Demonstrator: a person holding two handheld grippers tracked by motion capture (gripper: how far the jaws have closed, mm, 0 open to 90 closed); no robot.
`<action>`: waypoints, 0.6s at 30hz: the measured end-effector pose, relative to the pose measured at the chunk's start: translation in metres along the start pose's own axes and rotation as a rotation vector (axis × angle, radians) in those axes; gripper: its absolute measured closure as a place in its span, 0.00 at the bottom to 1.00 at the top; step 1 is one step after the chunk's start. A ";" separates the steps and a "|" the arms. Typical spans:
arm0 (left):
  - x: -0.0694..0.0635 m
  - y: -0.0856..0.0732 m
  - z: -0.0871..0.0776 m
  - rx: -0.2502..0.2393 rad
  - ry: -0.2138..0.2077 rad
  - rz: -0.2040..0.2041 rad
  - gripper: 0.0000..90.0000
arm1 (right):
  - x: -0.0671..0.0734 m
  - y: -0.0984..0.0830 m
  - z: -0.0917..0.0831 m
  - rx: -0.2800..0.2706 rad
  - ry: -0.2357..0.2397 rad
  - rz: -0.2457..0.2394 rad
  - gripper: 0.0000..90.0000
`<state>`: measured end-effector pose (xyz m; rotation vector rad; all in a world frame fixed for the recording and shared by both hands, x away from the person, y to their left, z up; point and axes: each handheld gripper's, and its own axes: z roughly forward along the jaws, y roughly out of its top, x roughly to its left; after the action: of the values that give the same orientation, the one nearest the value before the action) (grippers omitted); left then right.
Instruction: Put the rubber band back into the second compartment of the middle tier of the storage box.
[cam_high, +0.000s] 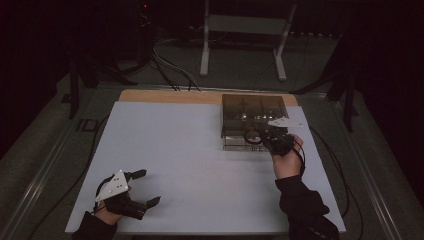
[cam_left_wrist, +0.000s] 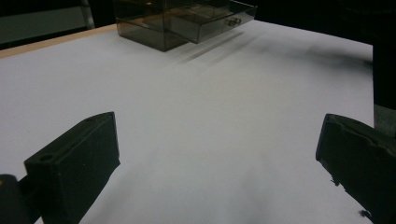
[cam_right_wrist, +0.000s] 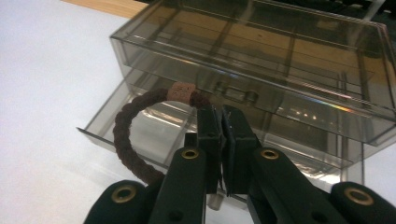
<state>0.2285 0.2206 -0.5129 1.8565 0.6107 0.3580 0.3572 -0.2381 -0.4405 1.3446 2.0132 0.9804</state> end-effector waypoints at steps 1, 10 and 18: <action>0.000 0.000 0.000 -0.001 0.000 -0.003 0.00 | -0.001 0.000 0.001 0.003 -0.003 0.000 0.96; 0.000 0.000 0.000 0.001 0.000 0.003 0.00 | -0.012 -0.002 0.012 0.030 -0.030 0.019 0.96; -0.001 0.000 0.000 0.000 0.000 0.002 0.00 | -0.016 -0.007 0.023 0.061 -0.039 0.028 0.96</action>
<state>0.2277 0.2199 -0.5128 1.8573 0.6090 0.3586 0.3764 -0.2486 -0.4592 1.4175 2.0148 0.9042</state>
